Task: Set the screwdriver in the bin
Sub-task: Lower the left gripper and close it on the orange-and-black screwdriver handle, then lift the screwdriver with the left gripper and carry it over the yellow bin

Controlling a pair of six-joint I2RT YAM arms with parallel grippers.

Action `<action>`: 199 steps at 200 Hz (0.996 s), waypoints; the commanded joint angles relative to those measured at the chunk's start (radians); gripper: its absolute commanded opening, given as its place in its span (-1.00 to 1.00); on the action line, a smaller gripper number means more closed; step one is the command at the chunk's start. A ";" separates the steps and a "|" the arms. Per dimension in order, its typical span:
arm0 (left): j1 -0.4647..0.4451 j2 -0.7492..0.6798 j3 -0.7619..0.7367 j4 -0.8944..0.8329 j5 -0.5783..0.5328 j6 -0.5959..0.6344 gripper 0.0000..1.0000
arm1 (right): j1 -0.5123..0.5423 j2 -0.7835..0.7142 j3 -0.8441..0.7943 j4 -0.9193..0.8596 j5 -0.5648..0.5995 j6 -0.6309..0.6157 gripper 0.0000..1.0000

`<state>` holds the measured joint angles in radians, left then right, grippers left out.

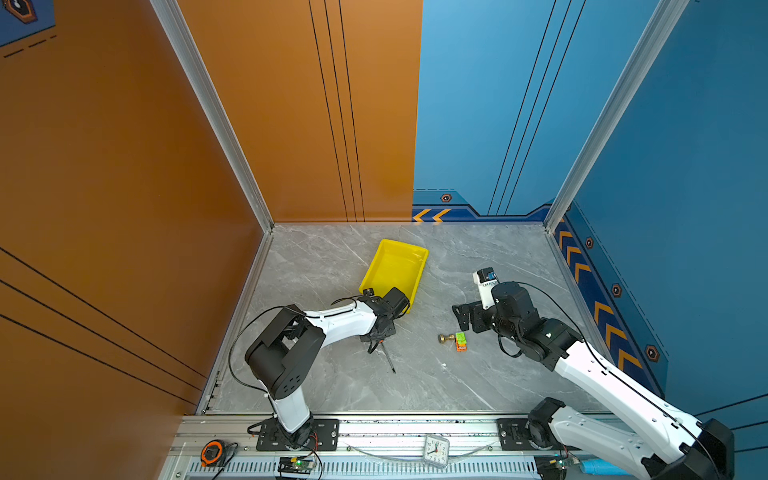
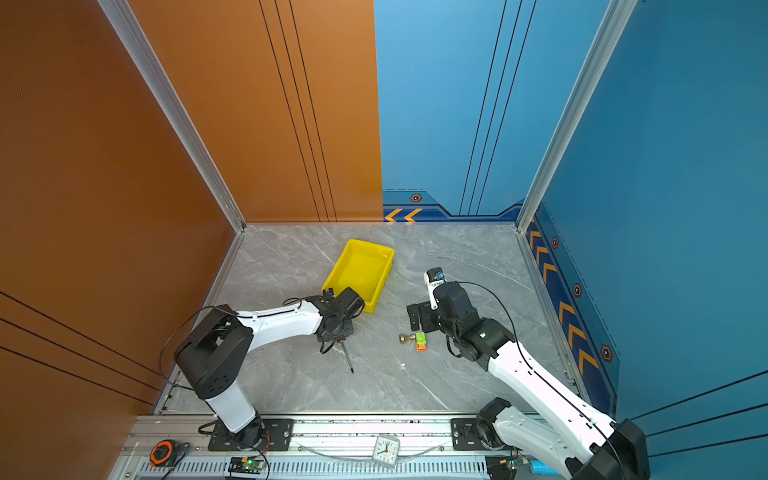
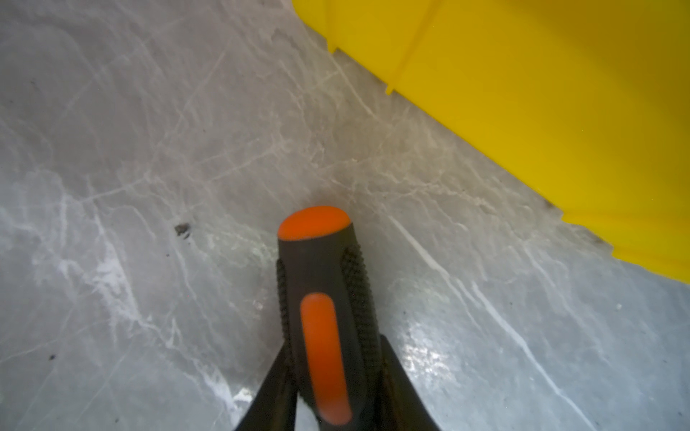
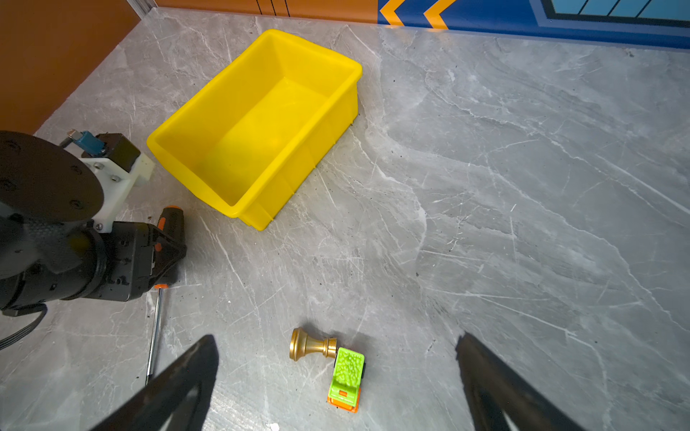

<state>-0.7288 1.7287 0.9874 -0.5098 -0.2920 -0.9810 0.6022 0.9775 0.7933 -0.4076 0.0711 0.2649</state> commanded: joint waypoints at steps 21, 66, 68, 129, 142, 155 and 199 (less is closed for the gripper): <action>-0.014 -0.047 -0.052 -0.041 0.032 0.011 -0.77 | 0.002 0.010 -0.001 0.024 -0.009 -0.009 1.00; -0.022 -0.186 -0.054 -0.136 0.002 0.036 -0.97 | -0.005 0.038 0.009 0.048 -0.020 -0.001 1.00; -0.023 -0.192 -0.053 -0.140 0.000 0.036 -0.98 | -0.005 0.039 0.010 0.049 -0.021 -0.001 1.00; 0.007 -0.326 0.053 -0.214 -0.022 0.204 -1.00 | -0.042 0.119 0.067 0.071 -0.057 0.037 1.00; 0.032 -0.323 0.115 -0.214 -0.002 0.278 -1.00 | -0.047 0.135 0.080 0.083 -0.069 0.042 0.99; 0.071 -0.313 0.170 -0.213 0.033 0.331 -1.00 | -0.050 0.152 0.098 0.087 -0.071 0.042 1.00; 0.174 -0.188 0.385 -0.170 0.136 0.575 -1.00 | -0.055 0.218 0.164 0.074 -0.057 0.044 1.00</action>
<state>-0.5911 1.4681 1.2751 -0.7013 -0.2325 -0.5991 0.5549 1.1652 0.9028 -0.3351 0.0212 0.2890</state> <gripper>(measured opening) 0.309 0.998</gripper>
